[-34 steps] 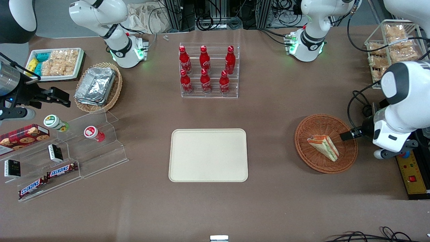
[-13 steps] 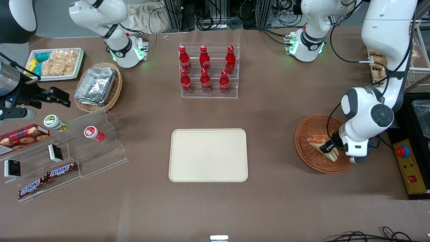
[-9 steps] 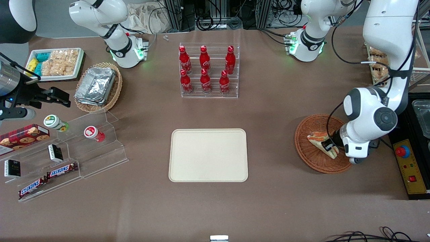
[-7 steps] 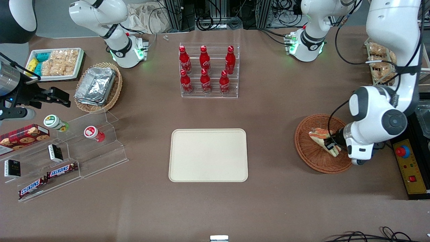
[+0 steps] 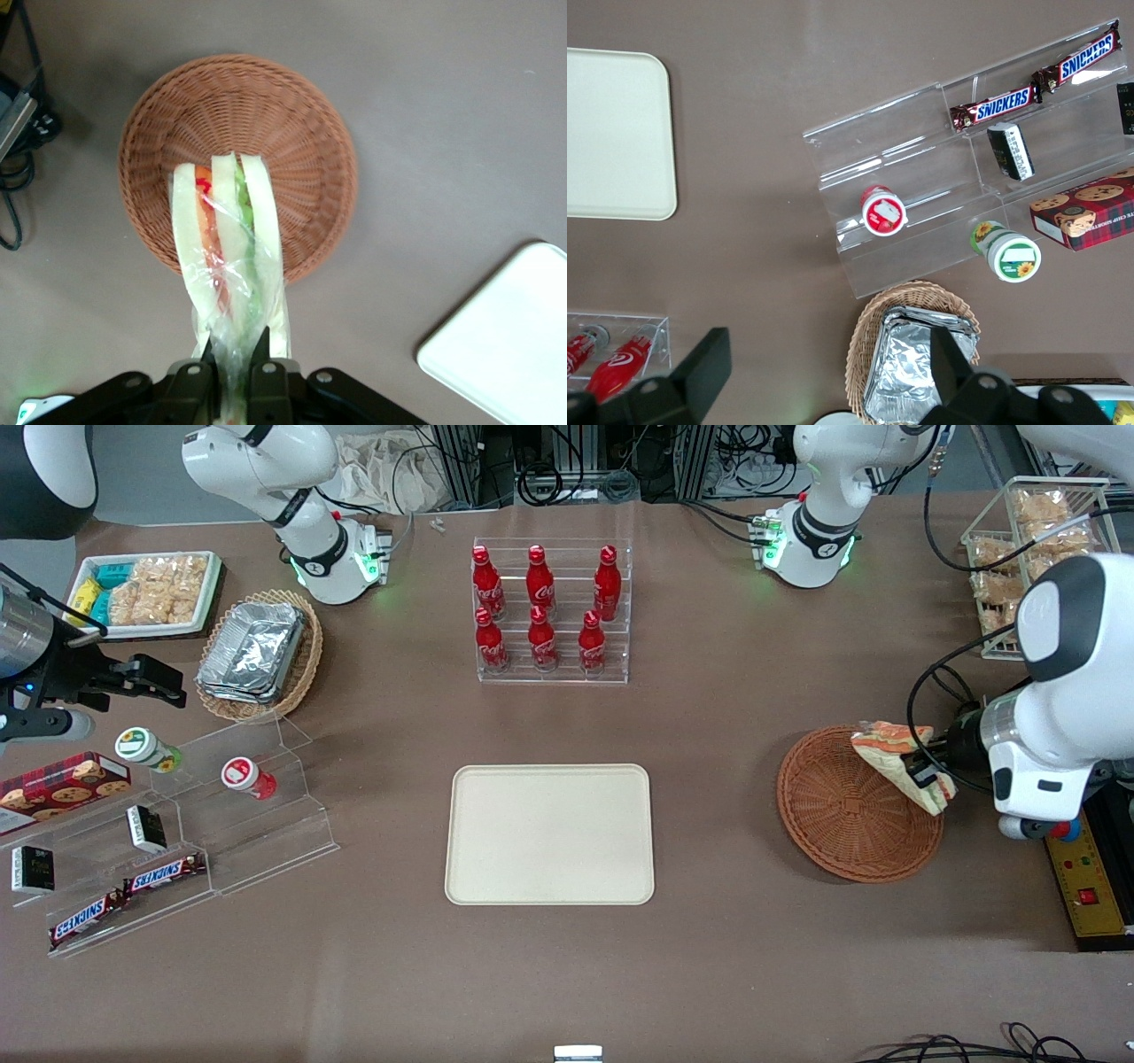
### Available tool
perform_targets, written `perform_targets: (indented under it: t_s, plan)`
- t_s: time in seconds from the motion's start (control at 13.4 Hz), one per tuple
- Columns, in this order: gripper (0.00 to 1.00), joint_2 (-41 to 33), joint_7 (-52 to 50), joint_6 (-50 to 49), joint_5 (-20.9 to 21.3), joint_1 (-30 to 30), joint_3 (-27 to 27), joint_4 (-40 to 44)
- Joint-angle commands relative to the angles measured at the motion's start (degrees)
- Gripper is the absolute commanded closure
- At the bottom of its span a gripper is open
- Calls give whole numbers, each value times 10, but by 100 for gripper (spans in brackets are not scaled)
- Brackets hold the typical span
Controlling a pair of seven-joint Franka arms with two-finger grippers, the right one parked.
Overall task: Place sandwich from basket to tray
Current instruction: 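Carry the sandwich with the left gripper over to the cream tray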
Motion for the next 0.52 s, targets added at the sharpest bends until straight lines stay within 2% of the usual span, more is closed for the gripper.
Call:
perform_targets:
  t_s: [0.0,0.15,0.45]
  plan:
    - [87,31,14,-4,8,-2,-55,22]
    - [87,45,55,11,11,-16,-102,20]
    - [86,109,60,128,51,-115,-109,21]
